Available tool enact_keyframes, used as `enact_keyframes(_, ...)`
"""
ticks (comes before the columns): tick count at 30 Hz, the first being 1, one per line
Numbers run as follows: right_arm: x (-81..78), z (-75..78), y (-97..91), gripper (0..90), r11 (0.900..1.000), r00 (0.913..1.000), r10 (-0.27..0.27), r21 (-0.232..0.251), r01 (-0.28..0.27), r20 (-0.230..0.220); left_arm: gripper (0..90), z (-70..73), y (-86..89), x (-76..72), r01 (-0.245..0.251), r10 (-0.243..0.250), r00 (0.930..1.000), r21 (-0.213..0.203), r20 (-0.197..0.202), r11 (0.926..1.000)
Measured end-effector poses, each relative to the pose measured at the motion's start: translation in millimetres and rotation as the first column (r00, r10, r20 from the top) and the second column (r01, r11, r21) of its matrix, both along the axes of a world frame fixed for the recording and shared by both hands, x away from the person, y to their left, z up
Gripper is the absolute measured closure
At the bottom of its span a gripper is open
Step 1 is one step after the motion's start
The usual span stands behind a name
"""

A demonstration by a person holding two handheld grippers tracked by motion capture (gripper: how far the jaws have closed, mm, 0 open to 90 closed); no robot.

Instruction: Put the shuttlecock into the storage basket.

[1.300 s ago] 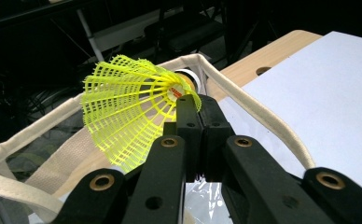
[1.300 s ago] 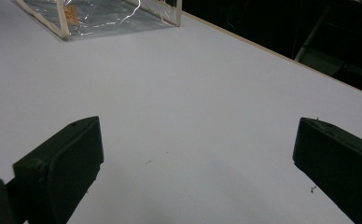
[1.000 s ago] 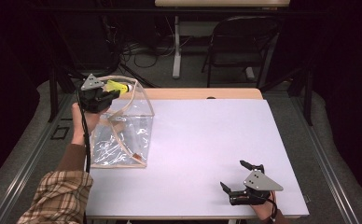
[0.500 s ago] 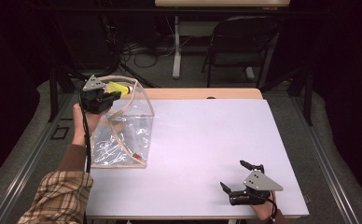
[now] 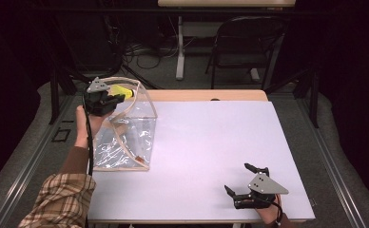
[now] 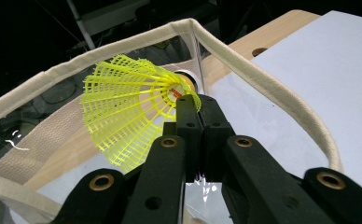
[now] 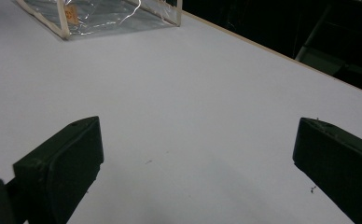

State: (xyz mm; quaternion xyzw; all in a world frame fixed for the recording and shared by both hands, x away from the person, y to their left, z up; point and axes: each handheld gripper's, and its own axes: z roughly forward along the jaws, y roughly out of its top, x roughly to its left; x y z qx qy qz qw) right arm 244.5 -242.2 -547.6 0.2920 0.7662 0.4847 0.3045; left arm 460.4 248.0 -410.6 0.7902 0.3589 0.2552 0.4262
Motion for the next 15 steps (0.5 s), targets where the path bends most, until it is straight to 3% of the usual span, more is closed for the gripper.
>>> enact_keyframes(15,-0.1,0.0,0.0,1.2,1.0000,1.0000,0.001,0.000,-0.001,0.000,88.5,-5.4,-2.8,4.5,0.002,-0.002,0.9997,0.010,-0.023,0.9999)
